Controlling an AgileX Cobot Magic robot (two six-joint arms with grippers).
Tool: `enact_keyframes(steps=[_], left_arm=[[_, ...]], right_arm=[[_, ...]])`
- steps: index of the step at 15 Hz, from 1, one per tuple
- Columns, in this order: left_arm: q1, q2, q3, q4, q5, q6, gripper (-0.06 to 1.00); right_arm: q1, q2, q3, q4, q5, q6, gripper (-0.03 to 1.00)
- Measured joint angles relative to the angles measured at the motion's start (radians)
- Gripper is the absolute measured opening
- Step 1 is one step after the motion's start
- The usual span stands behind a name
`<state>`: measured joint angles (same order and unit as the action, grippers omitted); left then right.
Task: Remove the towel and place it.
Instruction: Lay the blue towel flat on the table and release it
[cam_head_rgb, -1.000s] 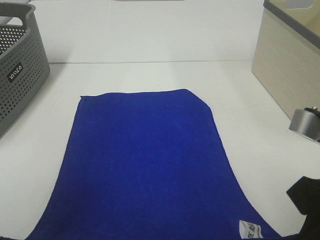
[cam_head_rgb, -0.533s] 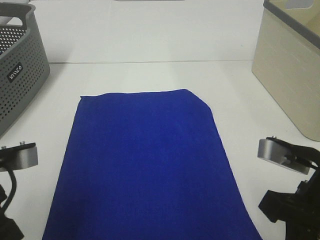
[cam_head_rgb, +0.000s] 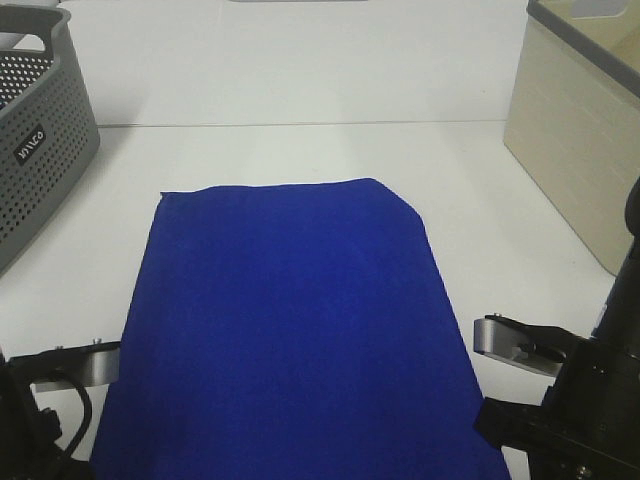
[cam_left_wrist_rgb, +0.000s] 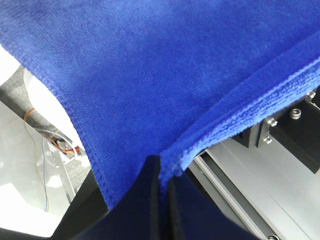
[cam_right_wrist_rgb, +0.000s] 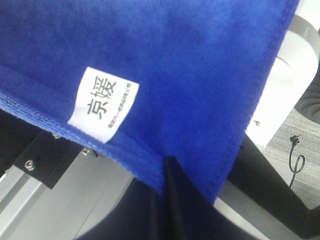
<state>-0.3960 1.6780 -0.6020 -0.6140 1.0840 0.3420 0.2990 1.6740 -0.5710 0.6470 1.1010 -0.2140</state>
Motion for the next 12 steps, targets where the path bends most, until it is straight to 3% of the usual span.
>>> enact_keyframes(steps=[4,8,10,12], left_arm=[[0.006,0.018,0.005,0.041,-0.012,0.003,0.00],[-0.019,0.019,0.008,-0.079,-0.021,0.072,0.04],[-0.074,0.019,0.008,-0.109,-0.036,0.084,0.17],[-0.096,0.019,0.008,-0.085,-0.042,0.018,0.41]], right_arm=[[-0.002,0.013,-0.001,-0.059,-0.009,-0.008,0.19],[-0.002,0.013,-0.001,-0.066,-0.009,-0.009,0.34],[-0.002,0.013,-0.001,-0.060,-0.009,-0.011,0.47],[-0.002,0.013,-0.001,-0.057,-0.009,-0.011,0.56]])
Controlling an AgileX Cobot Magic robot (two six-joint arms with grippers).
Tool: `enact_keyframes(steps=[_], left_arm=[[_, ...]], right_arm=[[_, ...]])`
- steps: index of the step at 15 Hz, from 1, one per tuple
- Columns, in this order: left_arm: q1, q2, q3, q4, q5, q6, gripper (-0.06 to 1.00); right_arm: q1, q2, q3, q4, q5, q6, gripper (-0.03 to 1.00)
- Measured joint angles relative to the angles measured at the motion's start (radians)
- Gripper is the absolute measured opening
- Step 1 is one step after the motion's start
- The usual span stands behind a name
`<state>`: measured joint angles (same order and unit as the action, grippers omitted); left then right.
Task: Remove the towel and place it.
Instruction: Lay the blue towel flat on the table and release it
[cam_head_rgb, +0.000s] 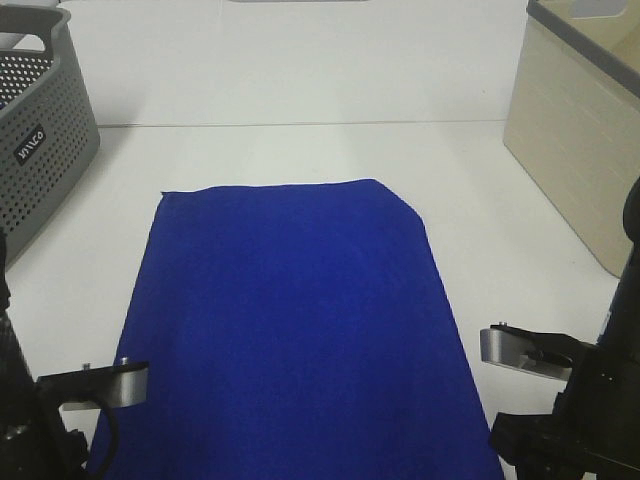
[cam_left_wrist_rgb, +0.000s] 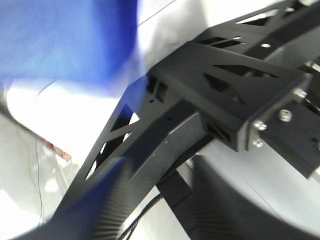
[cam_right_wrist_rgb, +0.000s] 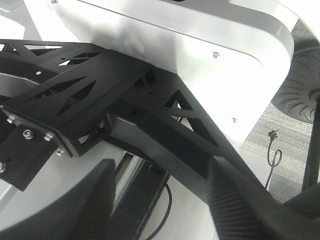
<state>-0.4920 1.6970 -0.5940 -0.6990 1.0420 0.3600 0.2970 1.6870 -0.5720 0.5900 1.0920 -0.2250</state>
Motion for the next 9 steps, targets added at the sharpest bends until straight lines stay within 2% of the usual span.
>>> enact_keyframes(steps=[1,2,6,9], left_arm=[[-0.002,0.000,0.001,0.057,0.010,-0.069,0.57],[-0.002,-0.004,0.001,0.095,0.030,-0.103,0.62],[-0.002,-0.033,-0.025,0.145,0.071,-0.126,0.64],[-0.001,-0.037,-0.156,0.223,0.076,-0.149,0.64]], right_arm=[[0.000,0.000,0.000,0.000,0.000,0.000,0.58],[0.000,0.000,-0.004,0.000,0.001,0.000,0.59],[0.000,-0.010,-0.072,-0.001,0.003,-0.001,0.59],[-0.006,-0.043,-0.198,-0.035,0.006,0.000,0.59]])
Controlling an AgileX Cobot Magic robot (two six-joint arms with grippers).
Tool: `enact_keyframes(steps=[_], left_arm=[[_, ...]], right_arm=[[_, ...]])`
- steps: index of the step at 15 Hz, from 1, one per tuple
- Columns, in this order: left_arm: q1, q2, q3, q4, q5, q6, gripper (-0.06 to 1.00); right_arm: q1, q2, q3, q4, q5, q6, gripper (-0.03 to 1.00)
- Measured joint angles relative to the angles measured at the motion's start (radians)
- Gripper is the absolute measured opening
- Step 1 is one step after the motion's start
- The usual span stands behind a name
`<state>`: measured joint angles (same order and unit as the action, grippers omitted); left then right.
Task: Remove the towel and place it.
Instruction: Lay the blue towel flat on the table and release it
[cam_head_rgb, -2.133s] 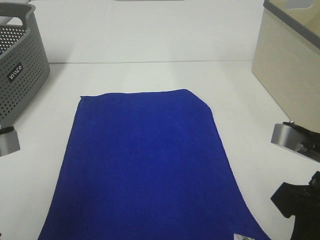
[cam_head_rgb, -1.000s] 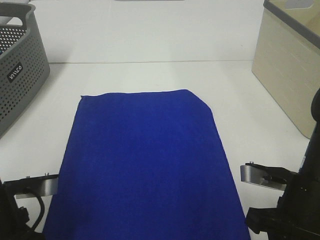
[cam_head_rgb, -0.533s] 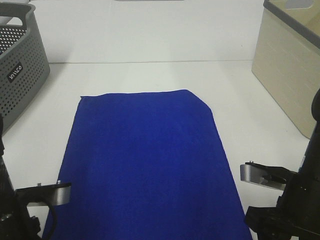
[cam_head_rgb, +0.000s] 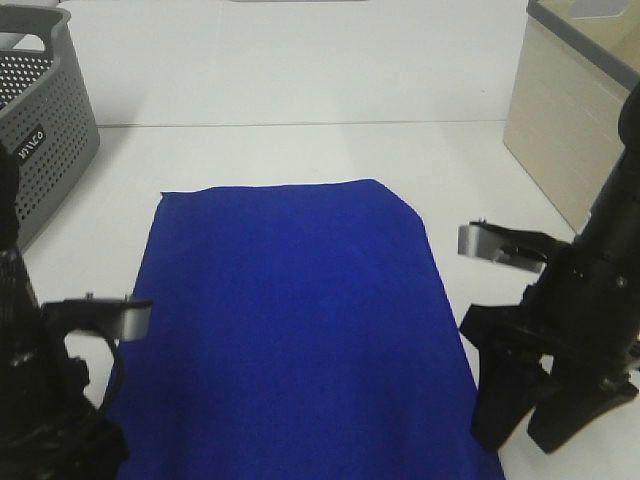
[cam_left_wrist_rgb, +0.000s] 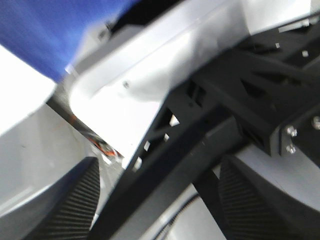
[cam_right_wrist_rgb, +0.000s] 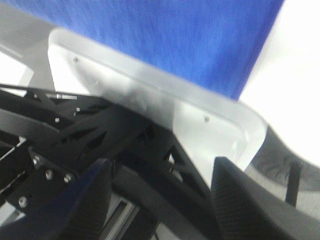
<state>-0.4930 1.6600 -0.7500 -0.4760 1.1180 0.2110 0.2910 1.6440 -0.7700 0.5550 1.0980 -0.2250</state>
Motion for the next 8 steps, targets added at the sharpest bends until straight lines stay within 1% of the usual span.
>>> enact_keyframes(steps=[2,4,6,8], left_arm=[[0.041,0.003,-0.108,0.099,0.002,-0.041,0.64],[0.126,0.038,-0.244,0.175,0.002,-0.053,0.64],[0.208,0.099,-0.386,0.203,-0.001,-0.051,0.64],[0.264,0.183,-0.554,0.215,-0.009,-0.049,0.64]], right_arm=[[-0.003,0.004,-0.112,-0.042,0.013,0.006,0.59],[-0.034,0.042,-0.250,-0.045,0.046,-0.005,0.59],[-0.119,0.102,-0.421,-0.021,0.082,-0.044,0.59],[-0.201,0.184,-0.593,-0.018,0.098,-0.061,0.59]])
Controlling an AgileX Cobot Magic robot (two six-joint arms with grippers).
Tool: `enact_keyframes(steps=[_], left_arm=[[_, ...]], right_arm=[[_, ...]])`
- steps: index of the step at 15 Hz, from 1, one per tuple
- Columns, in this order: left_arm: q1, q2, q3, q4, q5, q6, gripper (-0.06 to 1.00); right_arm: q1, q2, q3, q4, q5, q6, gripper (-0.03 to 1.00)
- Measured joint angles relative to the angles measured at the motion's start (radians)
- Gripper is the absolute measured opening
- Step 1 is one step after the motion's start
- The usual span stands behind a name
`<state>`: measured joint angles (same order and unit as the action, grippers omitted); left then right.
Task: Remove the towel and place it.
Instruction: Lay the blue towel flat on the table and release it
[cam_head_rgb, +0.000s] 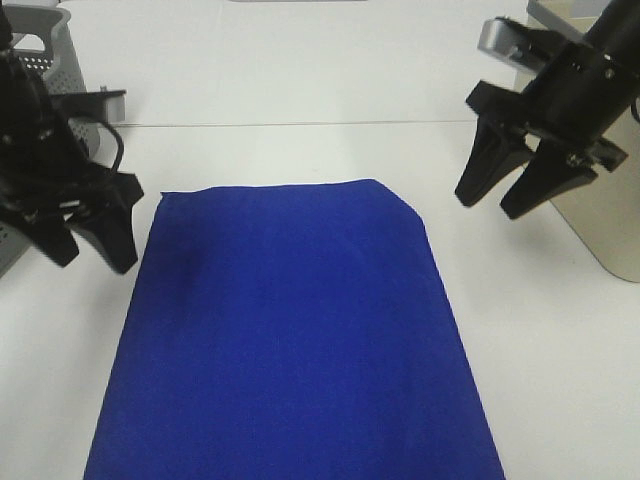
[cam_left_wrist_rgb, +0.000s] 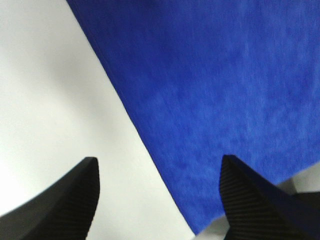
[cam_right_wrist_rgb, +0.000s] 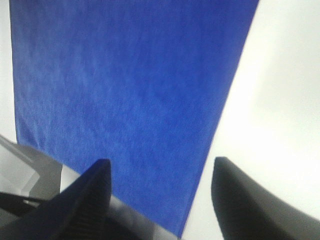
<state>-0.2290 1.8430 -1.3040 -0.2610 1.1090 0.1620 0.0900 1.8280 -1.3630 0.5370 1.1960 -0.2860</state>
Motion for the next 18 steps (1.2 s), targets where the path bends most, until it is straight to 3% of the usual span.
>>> enact_keyframes(steps=[4,8,12,18], left_arm=[[0.051,0.193,-0.272,0.013,-0.022,-0.007,0.64],[0.069,0.376,-0.470,0.075,-0.038,-0.061,0.64],[0.098,0.540,-0.650,0.074,-0.026,-0.081,0.65],[0.148,0.639,-0.714,-0.024,-0.016,-0.049,0.65]], right_arm=[[-0.022,0.174,-0.268,-0.080,0.000,0.037,0.70],[-0.022,0.405,-0.544,-0.104,0.011,0.049,0.72],[-0.022,0.616,-0.818,-0.106,0.015,0.032,0.72],[-0.022,0.732,-0.895,-0.106,0.016,-0.003,0.72]])
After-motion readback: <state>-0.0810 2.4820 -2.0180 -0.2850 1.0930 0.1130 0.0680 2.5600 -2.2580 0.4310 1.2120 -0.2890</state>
